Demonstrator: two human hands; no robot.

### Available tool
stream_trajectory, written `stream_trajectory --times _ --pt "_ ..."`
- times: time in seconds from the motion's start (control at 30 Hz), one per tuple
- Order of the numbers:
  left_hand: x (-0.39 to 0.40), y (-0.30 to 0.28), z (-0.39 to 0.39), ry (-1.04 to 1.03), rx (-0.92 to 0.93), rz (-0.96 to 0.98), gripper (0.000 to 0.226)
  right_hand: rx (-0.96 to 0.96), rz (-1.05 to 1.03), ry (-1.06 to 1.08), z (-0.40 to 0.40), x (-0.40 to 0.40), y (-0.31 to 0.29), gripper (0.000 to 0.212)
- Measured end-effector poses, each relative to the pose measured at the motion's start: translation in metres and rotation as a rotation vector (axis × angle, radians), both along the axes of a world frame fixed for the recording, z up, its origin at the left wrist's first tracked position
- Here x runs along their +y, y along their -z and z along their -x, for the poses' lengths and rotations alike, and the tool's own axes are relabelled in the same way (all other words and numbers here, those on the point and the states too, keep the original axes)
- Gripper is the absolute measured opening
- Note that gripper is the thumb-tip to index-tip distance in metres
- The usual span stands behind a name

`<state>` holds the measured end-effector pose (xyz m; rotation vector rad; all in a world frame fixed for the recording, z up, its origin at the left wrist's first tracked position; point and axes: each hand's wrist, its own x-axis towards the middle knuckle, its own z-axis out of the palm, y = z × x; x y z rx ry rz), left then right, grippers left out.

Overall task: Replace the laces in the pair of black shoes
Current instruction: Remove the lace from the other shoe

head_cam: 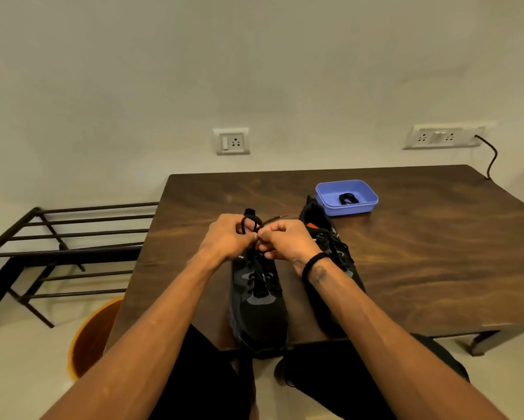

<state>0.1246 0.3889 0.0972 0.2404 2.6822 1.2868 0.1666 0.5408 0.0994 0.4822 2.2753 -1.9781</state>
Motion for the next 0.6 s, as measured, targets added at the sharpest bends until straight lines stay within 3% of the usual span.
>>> stream_trajectory --times 0.07,0.2,0.37,0.5,0.6 --pt "-0.005 0.000 0.006 -0.026 -0.014 -0.096 0.008 0.012 0.000 -0.022 0.006 0.004 0.000 0.004" --pt "-0.006 0.001 0.006 -0.005 -0.020 -0.168 0.004 -0.001 -0.118 -0.121 0.012 0.011 0.006 0.029" --pt "-0.015 0.000 0.007 0.008 -0.071 -0.222 0.024 0.019 -0.046 -0.124 0.010 0.004 0.004 0.029" --pt "-0.026 -0.004 0.000 0.033 -0.120 -0.277 0.020 0.088 -0.095 -0.063 0.008 0.001 0.003 0.025" --pt "-0.035 -0.001 -0.004 0.185 -0.186 -0.131 0.030 0.179 -0.270 -0.013 0.007 0.000 0.005 0.020"
